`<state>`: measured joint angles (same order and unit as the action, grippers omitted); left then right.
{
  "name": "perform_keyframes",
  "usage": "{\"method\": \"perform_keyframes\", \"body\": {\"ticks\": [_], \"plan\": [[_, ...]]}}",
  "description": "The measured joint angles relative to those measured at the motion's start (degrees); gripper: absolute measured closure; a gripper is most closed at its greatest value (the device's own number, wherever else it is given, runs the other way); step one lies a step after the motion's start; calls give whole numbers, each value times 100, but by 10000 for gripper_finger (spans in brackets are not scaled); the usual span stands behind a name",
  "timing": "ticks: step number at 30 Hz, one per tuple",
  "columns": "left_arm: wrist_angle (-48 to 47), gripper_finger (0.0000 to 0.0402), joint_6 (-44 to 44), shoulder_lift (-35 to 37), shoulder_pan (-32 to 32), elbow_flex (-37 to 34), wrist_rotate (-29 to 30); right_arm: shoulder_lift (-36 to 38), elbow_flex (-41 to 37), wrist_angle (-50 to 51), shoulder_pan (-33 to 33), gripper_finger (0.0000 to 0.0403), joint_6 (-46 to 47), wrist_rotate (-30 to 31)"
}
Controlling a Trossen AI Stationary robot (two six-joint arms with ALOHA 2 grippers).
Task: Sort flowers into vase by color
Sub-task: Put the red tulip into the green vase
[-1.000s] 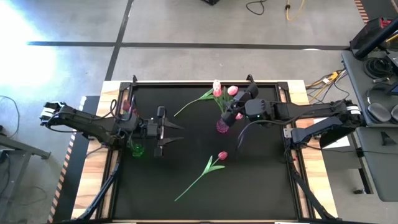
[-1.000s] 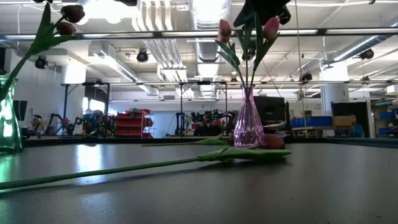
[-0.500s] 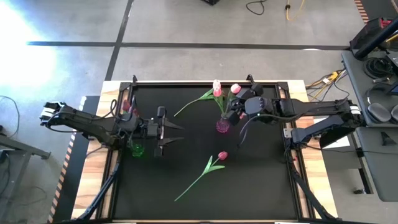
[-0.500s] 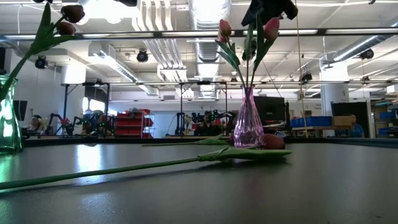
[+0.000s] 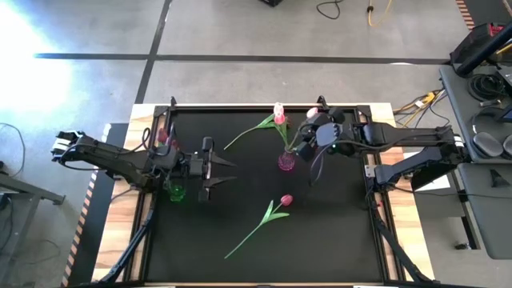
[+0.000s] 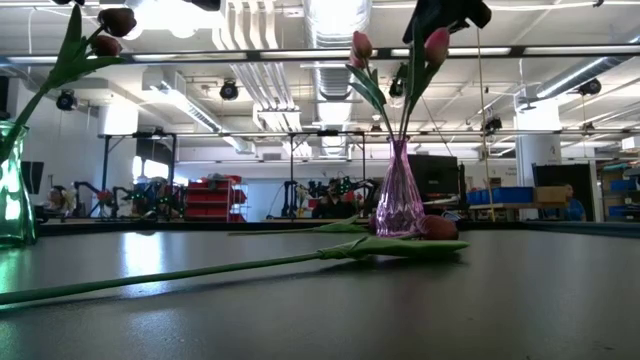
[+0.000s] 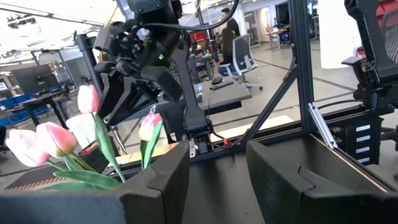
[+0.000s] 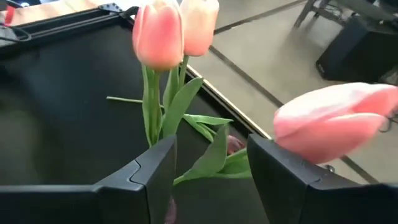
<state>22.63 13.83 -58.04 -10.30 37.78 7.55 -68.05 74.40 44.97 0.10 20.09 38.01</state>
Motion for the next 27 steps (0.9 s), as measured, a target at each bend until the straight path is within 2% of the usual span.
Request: {"method": "perform_keyframes", "body": {"ticks": [7, 10, 14, 18, 21, 27], "plan": [[-63, 257, 0, 0, 0, 0, 1, 0, 349, 101, 2, 213, -315, -537], [-86, 257, 0, 0, -1, 0, 0, 0, 471, 194, 15, 215, -470, -589], [-102, 257, -47, 0, 0, 0, 0, 2, 637, 366, 76, 240, -662, -583], [-153, 267, -85, 0, 1, 2, 0, 2, 765, 465, 424, 309, -1125, -48], [-769, 288, -124, 0, 1, 244, 0, 31, 810, 455, 781, 375, -1465, 555], [-2344, 350, -221, -359, 102, 1046, 91, 156, 795, 501, 1489, 393, -1458, 930]]}}
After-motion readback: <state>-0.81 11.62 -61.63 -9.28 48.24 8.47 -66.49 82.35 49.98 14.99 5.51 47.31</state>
